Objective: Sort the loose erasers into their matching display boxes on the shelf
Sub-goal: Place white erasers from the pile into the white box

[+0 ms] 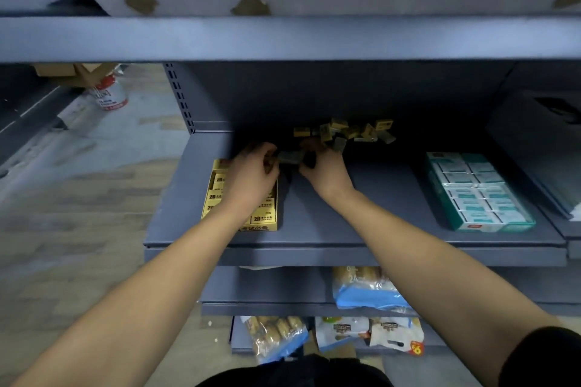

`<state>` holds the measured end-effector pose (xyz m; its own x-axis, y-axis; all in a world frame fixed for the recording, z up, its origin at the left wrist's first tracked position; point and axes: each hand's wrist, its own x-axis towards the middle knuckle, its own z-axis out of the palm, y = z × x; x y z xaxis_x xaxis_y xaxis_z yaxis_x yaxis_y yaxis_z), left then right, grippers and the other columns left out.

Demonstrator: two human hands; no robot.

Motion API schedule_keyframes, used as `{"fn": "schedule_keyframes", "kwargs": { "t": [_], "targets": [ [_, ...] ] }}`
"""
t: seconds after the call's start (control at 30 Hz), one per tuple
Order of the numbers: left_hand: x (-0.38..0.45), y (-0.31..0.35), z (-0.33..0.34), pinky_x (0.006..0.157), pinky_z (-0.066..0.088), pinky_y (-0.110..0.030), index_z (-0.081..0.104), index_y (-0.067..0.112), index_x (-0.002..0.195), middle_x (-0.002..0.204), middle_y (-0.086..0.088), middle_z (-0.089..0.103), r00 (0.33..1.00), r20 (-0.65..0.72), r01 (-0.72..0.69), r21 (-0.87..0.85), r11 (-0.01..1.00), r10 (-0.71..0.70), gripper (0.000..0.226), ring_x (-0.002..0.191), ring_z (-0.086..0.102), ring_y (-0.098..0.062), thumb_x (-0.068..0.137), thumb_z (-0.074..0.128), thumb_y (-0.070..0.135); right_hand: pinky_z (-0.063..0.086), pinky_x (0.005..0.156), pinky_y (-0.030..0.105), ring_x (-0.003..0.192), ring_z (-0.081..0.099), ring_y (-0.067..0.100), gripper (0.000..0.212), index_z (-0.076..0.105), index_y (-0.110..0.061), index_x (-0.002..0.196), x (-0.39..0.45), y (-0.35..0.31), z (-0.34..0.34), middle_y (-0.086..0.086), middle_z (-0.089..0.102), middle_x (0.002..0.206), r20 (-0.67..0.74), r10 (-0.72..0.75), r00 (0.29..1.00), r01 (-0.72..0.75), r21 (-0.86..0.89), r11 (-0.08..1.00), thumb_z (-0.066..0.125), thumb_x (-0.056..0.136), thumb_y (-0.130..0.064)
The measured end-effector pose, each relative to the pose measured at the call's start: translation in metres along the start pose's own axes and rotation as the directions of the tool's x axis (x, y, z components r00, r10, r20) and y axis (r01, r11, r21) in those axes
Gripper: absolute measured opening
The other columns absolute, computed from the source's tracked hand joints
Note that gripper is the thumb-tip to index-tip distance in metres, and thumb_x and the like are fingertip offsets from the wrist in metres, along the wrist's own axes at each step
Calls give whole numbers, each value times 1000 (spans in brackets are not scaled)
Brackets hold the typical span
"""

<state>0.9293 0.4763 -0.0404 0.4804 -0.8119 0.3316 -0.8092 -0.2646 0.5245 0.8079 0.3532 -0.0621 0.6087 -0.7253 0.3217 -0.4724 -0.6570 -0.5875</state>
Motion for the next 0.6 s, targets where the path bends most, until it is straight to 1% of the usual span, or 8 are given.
{"fn": "schedule_keyframes", "kwargs": {
  "t": [0.13, 0.17, 0.27, 0.37, 0.4, 0.47, 0.53, 0.6],
  "targets": [
    [2, 16, 6, 87, 52, -40, 51, 24, 134, 128, -5, 58, 998, 52, -30, 46, 998, 28, 48, 112, 57, -26, 88, 65, 28, 43, 81, 17, 104, 62, 19, 42, 59, -11, 125, -22, 3, -24, 7, 65, 118, -106, -7, 994, 24, 160, 987, 67, 84, -11],
    [2, 18, 7, 88, 51, -40, 50, 26, 135, 130, -5, 56, 998, 56, -38, 58, 998, 34, 50, 114, 56, -26, 88, 66, 28, 44, 82, 16, 104, 62, 17, 41, 59, -11, 124, -28, 3, -30, 6, 66, 116, -118, -17, 993, 40, 199, 979, 67, 85, -11],
    [1, 30, 13, 90, 48, -35, 54, 23, 134, 132, -5, 56, 997, 52, -63, 31, 998, 61, 46, 116, 55, -27, 89, 65, 26, 51, 89, 24, 104, 63, 14, 39, 60, -12, 122, -43, 6, -43, 3, 66, 116, -135, -56, 989, 91, 268, 959, 69, 85, -12],
    [0, 40, 18, 90, 49, -35, 58, 21, 130, 128, -6, 61, 997, 45, -68, -9, 998, 68, 42, 113, 58, -27, 89, 65, 21, 52, 87, 21, 100, 64, 10, 35, 62, -11, 119, -53, 11, -52, 2, 68, 111, -138, -54, 989, 94, 295, 951, 71, 85, -14],
    [-1, 43, 20, 90, 49, -34, 59, 21, 130, 127, -6, 61, 996, 48, -70, -29, 997, 71, 42, 113, 59, -26, 89, 65, 18, 52, 85, 20, 98, 65, 8, 33, 63, -12, 117, -55, 13, -55, 1, 69, 108, -126, -28, 992, 66, 313, 947, 72, 85, -18],
    [-3, 50, 22, 90, 45, -27, 59, 21, 130, 127, -5, 61, 994, 54, -93, -73, 993, 97, 42, 113, 58, -24, 89, 65, 14, 54, 83, 21, 94, 67, 6, 28, 65, -12, 111, -58, 15, -61, 0, 71, 102, -96, 80, 992, -34, 411, 911, 71, 86, -23],
    [-4, 57, 23, 86, 39, -19, 59, 20, 130, 127, -4, 62, 990, 54, -122, -111, 986, 129, 42, 113, 58, -21, 89, 65, 12, 55, 83, 25, 93, 67, 9, 26, 65, -9, 109, -56, 19, -66, 2, 71, 100, -49, 197, 979, -142, 528, 837, 72, 86, -17],
    [-5, 65, 24, 87, 39, -18, 57, 20, 133, 127, -2, 62, 988, 64, -128, -162, 978, 140, 45, 112, 59, -19, 89, 65, 12, 55, 85, 30, 101, 66, 14, 33, 61, -9, 116, -54, 20, -69, 6, 69, 108, 49, 255, 966, -228, 628, 744, 70, 84, -8]
  ]
}}
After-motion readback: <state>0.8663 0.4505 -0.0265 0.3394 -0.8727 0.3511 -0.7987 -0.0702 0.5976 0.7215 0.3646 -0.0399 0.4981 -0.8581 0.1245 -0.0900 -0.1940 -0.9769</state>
